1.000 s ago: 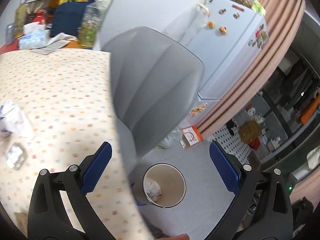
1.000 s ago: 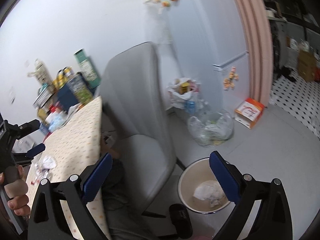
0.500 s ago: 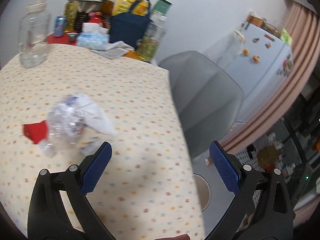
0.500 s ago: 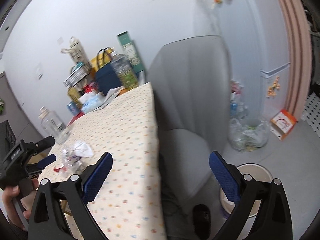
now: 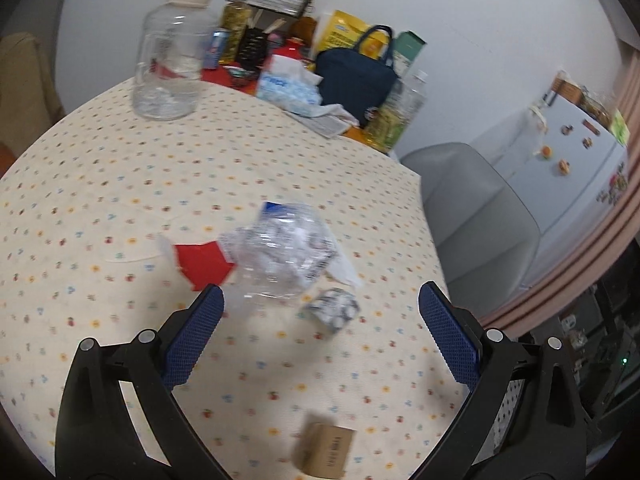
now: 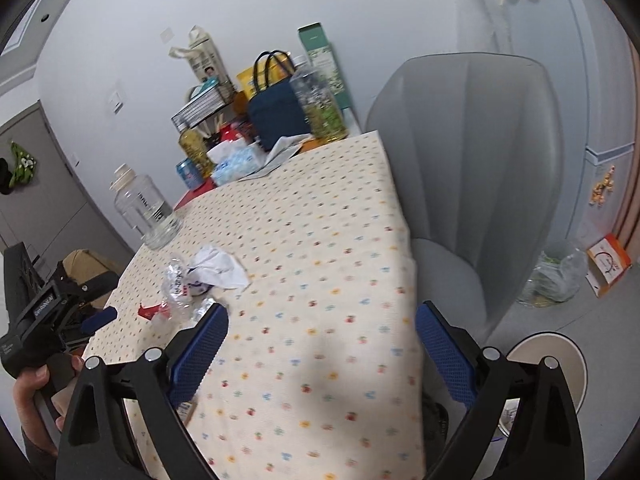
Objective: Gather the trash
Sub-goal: 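Grasp the red wrapper with the left gripper while right grasps the white tissue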
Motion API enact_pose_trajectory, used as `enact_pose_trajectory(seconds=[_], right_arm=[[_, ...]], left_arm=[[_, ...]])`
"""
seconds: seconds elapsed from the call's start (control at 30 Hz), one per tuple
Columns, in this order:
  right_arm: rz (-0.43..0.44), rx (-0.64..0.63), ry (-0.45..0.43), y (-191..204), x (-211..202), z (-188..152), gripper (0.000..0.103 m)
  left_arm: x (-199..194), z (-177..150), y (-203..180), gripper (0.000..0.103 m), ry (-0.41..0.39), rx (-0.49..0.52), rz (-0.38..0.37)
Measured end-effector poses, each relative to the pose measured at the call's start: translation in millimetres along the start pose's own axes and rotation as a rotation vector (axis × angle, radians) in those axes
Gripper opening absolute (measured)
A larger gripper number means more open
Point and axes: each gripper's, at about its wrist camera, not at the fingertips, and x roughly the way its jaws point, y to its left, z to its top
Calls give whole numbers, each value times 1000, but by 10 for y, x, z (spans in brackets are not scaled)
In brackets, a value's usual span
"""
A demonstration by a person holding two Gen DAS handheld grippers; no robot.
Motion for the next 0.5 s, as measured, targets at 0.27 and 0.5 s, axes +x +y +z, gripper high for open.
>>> enact_pose_trajectory(seconds=[0.27,0.5], right_arm=[[19,-27,37,220,266,73,86],[31,-41,81,316,525,160,81]], left_arm=[[33,107,637,96,-4,-120,74],[152,132,1061,84,2,-241,86]])
